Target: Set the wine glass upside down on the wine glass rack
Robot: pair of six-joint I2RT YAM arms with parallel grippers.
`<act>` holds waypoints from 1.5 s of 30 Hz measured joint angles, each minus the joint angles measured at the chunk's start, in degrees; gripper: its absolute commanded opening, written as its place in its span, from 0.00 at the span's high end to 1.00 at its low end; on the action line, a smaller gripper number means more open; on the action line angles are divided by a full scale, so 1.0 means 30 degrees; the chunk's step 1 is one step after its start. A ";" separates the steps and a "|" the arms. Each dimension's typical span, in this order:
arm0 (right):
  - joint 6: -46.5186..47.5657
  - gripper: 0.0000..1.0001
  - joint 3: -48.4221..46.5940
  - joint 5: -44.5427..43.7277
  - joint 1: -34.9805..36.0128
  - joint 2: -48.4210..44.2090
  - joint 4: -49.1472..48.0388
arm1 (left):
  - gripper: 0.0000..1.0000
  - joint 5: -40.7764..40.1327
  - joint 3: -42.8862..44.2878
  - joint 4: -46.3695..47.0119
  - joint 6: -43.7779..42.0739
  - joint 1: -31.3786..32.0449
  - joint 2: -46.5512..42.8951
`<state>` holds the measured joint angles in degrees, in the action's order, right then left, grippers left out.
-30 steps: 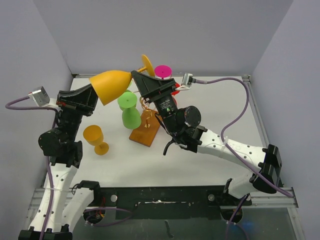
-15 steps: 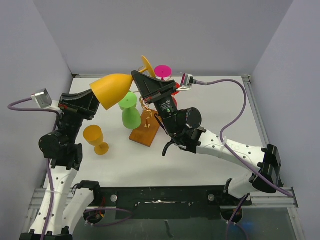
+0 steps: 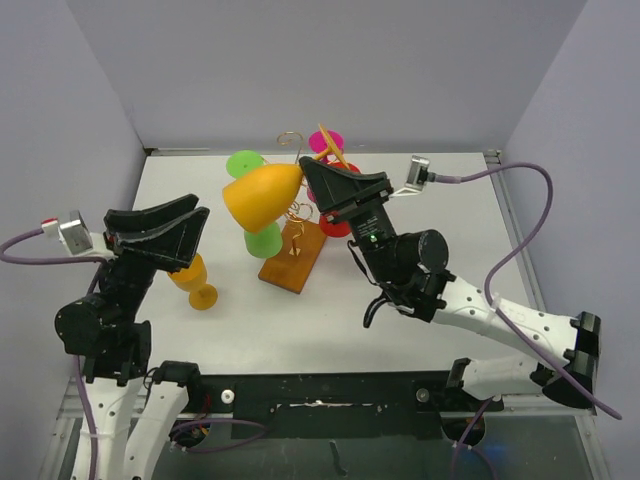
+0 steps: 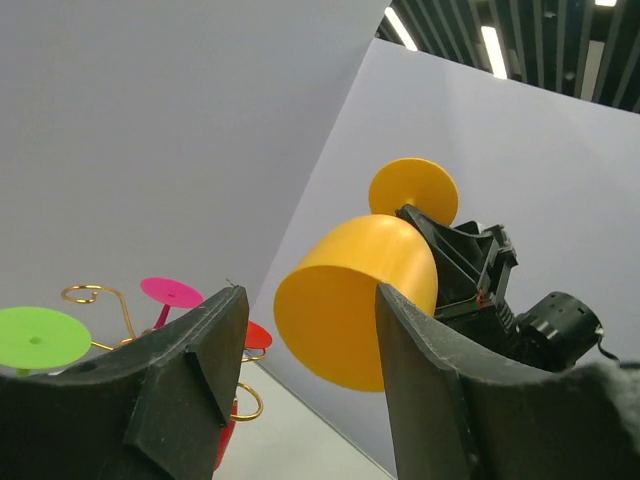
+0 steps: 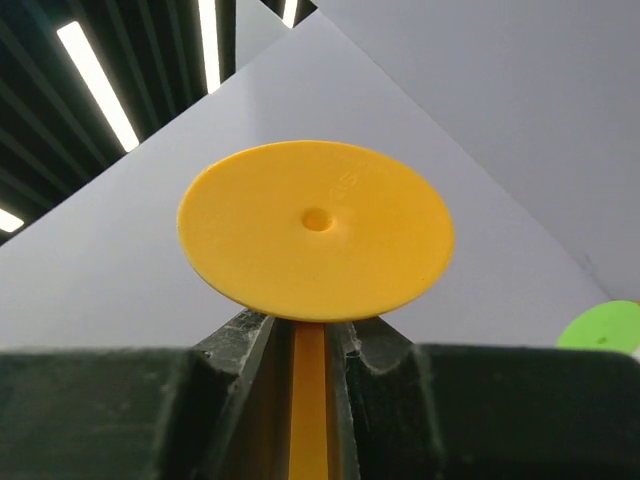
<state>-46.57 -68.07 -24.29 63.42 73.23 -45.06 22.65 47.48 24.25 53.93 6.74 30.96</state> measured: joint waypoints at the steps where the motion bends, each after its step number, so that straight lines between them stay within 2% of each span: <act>1: 0.0459 1.00 0.0284 0.0029 0.0000 -0.0517 0.0226 | 0.49 0.0109 0.0095 -0.0525 -0.0452 0.0000 -0.0335; 5: 0.2419 1.00 0.1413 0.0517 0.0000 -0.2900 0.2317 | 0.49 0.0743 0.1333 -0.2667 -0.1537 0.0015 -0.0816; 8: 0.3934 1.00 0.1486 0.1042 -0.0007 -0.4379 0.5049 | 0.49 0.2004 0.2463 -0.3548 -0.1093 0.0015 -0.0612; 16: 0.7410 1.00 0.1727 0.2178 0.0000 -0.6623 1.1803 | 0.50 0.4561 0.3803 -0.4641 0.0765 0.0015 -0.0015; 22: 0.9420 1.00 0.3016 0.2171 -0.0007 -0.7912 1.4477 | 0.50 0.5654 0.3519 -0.3832 0.1894 0.0080 0.0954; 29: 1.1730 1.00 0.5399 0.2186 0.0000 -0.8459 1.4258 | 0.56 0.6732 0.2368 -0.2149 0.3402 0.0393 0.2834; 36: 1.3610 1.00 0.7402 0.2157 0.0000 -0.8189 1.2014 | 0.58 0.6798 0.1537 -0.0539 0.4561 0.1392 0.4430; 45: 1.5052 1.00 0.7737 0.2135 0.0000 -0.7067 0.8983 | 0.58 0.4881 0.2033 -0.1727 0.3308 0.6535 0.7045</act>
<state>-1.41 -44.86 -17.89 63.42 52.03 -18.11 37.30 53.58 19.07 63.86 26.35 52.10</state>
